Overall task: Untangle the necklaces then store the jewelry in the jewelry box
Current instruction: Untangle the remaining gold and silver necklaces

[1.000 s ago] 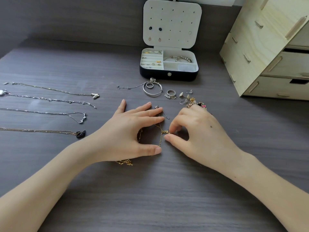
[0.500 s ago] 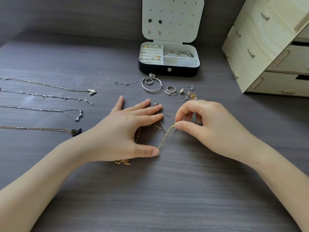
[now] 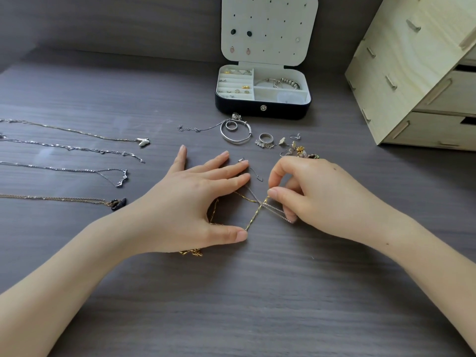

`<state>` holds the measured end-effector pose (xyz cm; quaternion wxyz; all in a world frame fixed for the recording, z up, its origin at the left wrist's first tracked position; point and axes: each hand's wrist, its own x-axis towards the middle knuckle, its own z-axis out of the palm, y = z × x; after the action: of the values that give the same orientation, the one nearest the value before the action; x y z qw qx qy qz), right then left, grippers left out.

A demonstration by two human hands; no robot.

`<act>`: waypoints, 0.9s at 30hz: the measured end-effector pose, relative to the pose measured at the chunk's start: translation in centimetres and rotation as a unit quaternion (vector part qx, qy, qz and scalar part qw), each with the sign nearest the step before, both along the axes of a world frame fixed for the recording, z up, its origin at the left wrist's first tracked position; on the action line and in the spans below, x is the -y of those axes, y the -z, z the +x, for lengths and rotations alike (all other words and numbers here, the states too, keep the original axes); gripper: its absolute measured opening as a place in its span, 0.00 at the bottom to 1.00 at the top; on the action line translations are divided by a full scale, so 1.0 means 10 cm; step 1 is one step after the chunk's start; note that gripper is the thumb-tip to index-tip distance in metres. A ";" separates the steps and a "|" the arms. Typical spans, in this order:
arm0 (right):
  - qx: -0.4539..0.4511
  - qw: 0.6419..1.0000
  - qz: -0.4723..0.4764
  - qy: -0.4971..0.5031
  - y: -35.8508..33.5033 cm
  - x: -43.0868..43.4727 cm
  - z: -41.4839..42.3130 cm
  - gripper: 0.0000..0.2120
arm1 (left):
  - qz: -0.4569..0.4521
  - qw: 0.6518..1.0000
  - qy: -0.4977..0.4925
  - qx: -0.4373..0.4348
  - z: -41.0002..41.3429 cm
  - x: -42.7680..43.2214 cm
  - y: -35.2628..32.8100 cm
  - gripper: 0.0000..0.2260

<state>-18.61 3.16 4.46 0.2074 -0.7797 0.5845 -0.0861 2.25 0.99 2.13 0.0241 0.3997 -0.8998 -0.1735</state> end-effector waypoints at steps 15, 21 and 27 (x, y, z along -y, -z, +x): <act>-0.080 0.996 0.017 -0.032 -0.10 -0.19 -0.13 0.08 | -0.083 0.994 -0.014 -0.068 0.00 0.04 0.11 0.30; 0.049 0.998 0.025 -0.008 -0.16 -0.20 -0.16 0.07 | -0.131 0.988 -0.011 -0.076 -0.02 0.06 0.15 0.26; 0.156 0.985 0.061 0.031 -0.20 -0.19 -0.11 0.08 | -0.141 0.986 -0.018 -0.091 -0.03 0.05 0.15 0.26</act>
<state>-19.74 5.08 6.49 0.3407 -0.7242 0.5726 -0.1776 1.99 0.49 0.60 0.1651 0.3913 -0.9017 -0.0806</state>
